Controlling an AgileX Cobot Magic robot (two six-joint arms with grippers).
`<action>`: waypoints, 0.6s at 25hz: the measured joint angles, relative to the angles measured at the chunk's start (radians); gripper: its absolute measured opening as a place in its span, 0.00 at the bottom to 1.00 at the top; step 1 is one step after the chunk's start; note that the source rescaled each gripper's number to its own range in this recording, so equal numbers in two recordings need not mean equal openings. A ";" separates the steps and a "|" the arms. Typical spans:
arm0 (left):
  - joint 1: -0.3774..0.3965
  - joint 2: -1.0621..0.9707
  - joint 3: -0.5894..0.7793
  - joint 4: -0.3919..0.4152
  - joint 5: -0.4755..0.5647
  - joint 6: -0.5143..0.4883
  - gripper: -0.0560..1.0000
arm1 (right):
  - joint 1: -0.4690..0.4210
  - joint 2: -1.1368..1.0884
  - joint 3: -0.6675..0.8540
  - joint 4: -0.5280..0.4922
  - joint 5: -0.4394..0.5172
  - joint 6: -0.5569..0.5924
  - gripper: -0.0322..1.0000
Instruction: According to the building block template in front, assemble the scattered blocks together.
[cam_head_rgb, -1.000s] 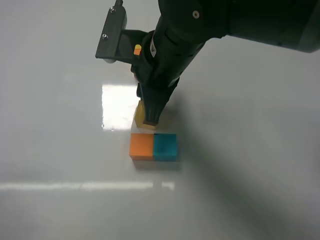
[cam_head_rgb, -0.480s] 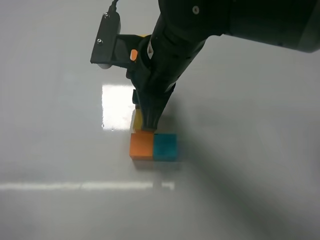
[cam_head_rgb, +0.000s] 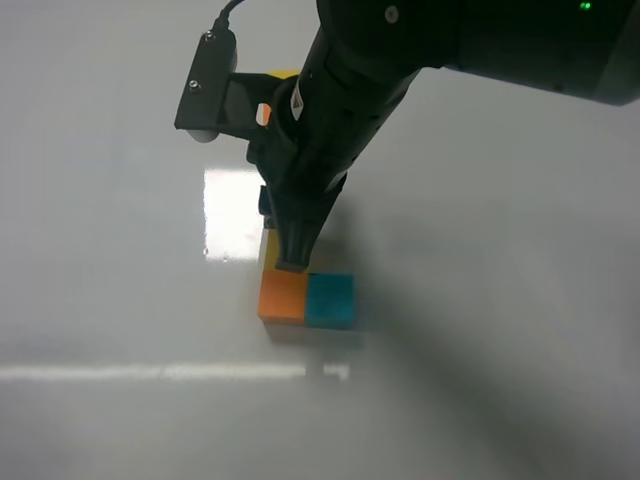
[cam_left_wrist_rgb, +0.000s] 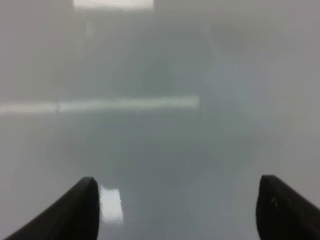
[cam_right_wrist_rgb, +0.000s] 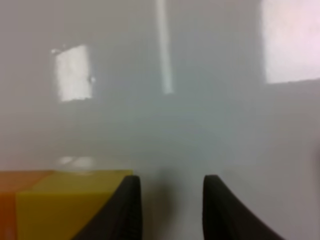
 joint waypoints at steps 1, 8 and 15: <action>0.000 0.000 0.000 0.000 0.000 0.000 0.93 | 0.000 0.000 0.000 0.000 0.000 0.000 0.03; 0.000 0.000 0.000 0.000 0.000 0.000 0.93 | 0.000 -0.002 -0.008 -0.132 -0.006 0.057 0.03; 0.000 0.000 0.000 0.000 0.000 0.000 0.93 | -0.001 -0.050 -0.034 -0.121 0.006 0.189 0.03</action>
